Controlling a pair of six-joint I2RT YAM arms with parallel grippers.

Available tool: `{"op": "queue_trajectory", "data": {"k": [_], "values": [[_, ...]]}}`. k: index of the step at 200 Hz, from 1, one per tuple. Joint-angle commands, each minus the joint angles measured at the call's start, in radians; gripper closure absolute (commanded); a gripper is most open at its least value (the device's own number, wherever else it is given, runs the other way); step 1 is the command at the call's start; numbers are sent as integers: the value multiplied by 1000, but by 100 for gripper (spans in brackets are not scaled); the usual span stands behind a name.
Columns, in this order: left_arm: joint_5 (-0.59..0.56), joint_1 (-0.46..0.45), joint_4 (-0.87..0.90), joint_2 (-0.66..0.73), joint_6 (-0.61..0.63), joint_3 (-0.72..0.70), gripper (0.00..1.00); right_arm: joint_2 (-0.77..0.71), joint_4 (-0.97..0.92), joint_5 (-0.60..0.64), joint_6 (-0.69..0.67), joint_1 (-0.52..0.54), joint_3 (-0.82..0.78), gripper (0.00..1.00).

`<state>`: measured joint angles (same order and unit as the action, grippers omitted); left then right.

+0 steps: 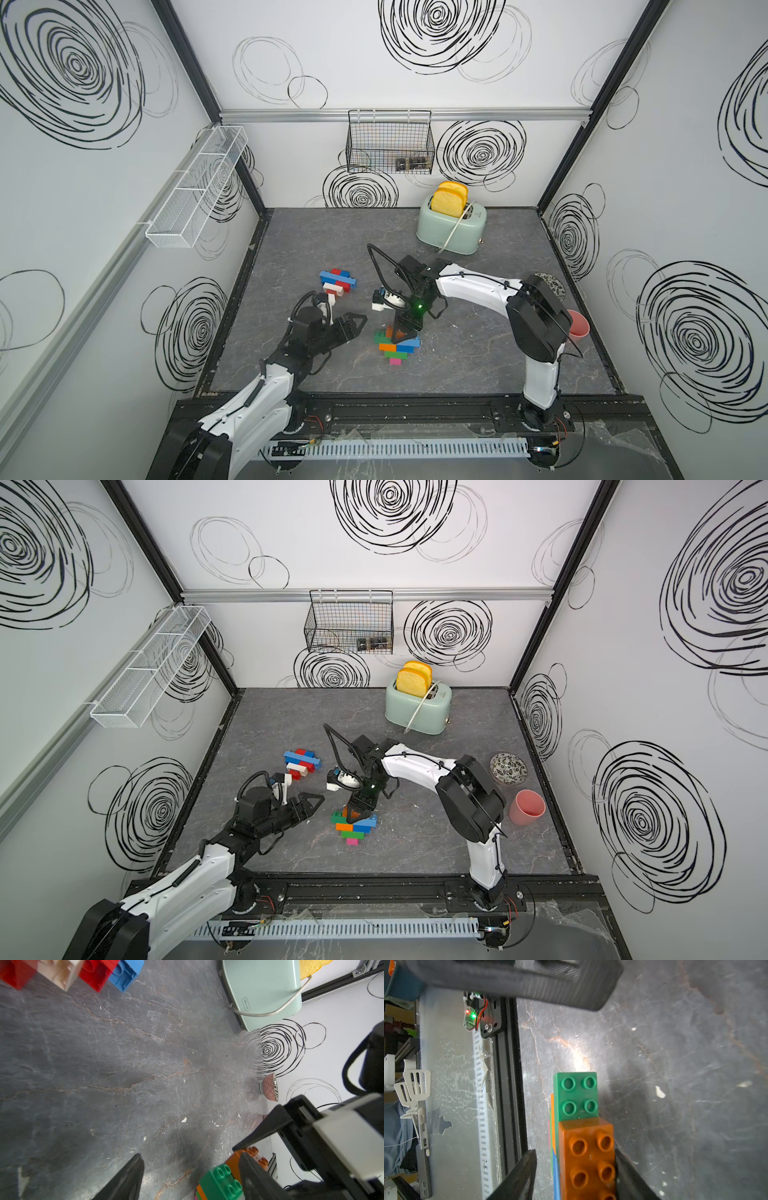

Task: Assemble a heart with lego
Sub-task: Adjust the lego brick at the center of the board.

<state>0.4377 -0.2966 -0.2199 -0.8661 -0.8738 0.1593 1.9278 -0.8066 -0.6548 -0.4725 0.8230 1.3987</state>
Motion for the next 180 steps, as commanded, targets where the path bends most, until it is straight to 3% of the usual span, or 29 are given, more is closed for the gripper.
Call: {"op": "queue_trajectory", "data": {"k": [1, 48, 96, 140, 161, 180], "values": [[19, 13, -14, -7, 26, 40, 24, 53, -26, -4, -13, -24, 33, 39], [1, 20, 6, -3, 38, 38, 24, 25, 46, 87, 54, -39, 15, 40], [-78, 20, 79, 3, 78, 91, 24, -171, 243, 277, 213, -98, -132, 39], [-335, 15, 137, 39, 194, 183, 18, -453, 511, 535, 401, -231, -356, 38], [-502, 17, 145, 32, 321, 236, 9, -576, 653, 714, 454, -289, -463, 32], [-639, 19, 36, 27, 422, 223, 1, -658, 796, 820, 503, -349, -560, 22]]}}
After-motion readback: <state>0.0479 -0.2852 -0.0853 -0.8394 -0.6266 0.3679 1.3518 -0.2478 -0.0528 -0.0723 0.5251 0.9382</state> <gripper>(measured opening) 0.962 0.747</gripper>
